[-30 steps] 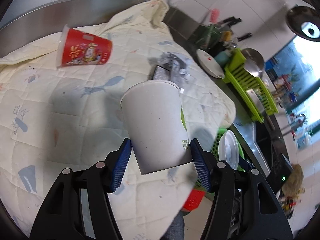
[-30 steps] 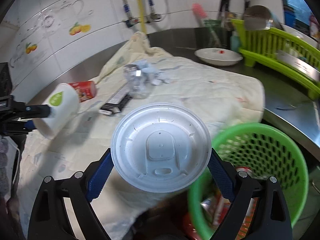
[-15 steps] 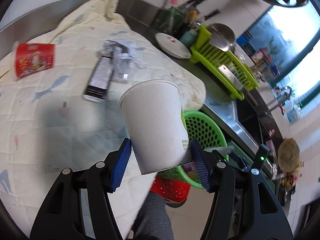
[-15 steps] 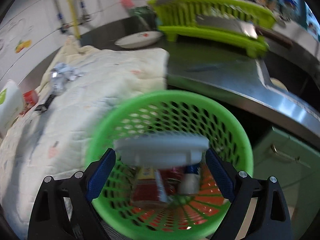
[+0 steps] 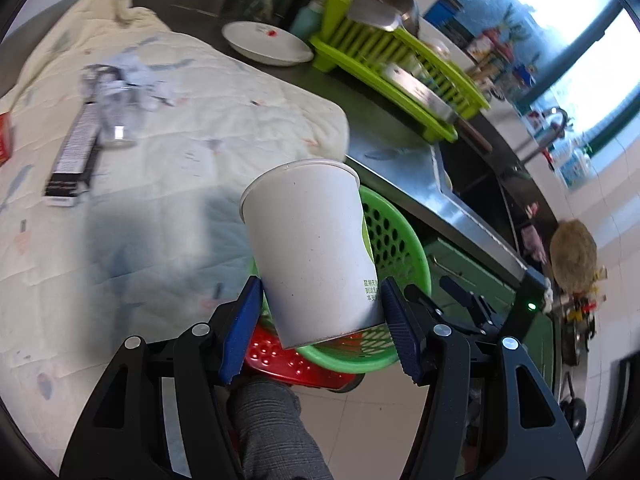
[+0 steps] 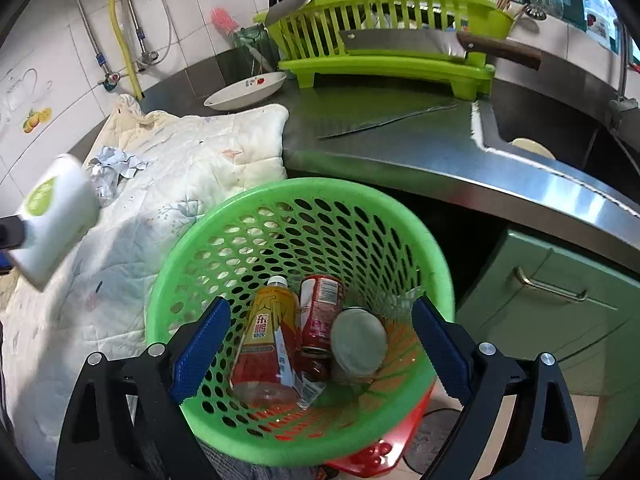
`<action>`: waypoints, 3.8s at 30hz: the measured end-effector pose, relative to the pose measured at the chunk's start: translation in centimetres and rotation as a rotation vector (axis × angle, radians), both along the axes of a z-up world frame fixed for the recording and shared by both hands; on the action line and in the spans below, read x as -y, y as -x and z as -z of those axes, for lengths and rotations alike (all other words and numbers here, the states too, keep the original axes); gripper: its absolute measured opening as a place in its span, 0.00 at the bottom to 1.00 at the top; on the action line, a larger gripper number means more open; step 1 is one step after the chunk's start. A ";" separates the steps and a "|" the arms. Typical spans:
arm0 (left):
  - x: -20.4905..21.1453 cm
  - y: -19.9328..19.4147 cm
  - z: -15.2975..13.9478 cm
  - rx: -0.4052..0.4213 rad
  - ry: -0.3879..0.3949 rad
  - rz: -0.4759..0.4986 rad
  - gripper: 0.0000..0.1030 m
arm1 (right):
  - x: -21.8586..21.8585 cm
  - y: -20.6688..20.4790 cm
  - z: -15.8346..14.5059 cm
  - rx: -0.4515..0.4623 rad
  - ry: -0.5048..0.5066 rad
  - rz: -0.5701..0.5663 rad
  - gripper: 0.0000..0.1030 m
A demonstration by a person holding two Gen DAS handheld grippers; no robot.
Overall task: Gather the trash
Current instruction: 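Open the left tool to drop the paper cup into the green basket, then move both tools back over the cloth toward the crumpled plastic and black box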
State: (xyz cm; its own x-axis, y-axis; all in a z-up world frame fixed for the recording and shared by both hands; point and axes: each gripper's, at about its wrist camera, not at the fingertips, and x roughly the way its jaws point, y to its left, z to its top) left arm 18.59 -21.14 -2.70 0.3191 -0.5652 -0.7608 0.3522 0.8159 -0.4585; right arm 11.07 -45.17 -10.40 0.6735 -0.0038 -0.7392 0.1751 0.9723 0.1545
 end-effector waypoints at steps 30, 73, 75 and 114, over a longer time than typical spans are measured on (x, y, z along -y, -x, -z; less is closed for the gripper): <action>13.5 -0.2 6.2 -0.103 -0.045 0.229 0.68 | 4.3 7.9 -1.9 0.076 -0.009 0.118 0.86; -17.3 -3.6 1.2 0.076 -0.100 -0.300 0.68 | -17.0 -11.5 -7.4 0.073 -0.043 -0.357 0.84; -18.0 -3.7 1.5 0.073 -0.101 -0.313 0.68 | -18.7 -13.2 -7.7 0.070 -0.029 -0.392 0.84; -21.2 -7.2 4.0 0.033 -0.059 -0.333 0.68 | -29.1 -33.6 -3.3 -0.141 0.043 -0.523 0.44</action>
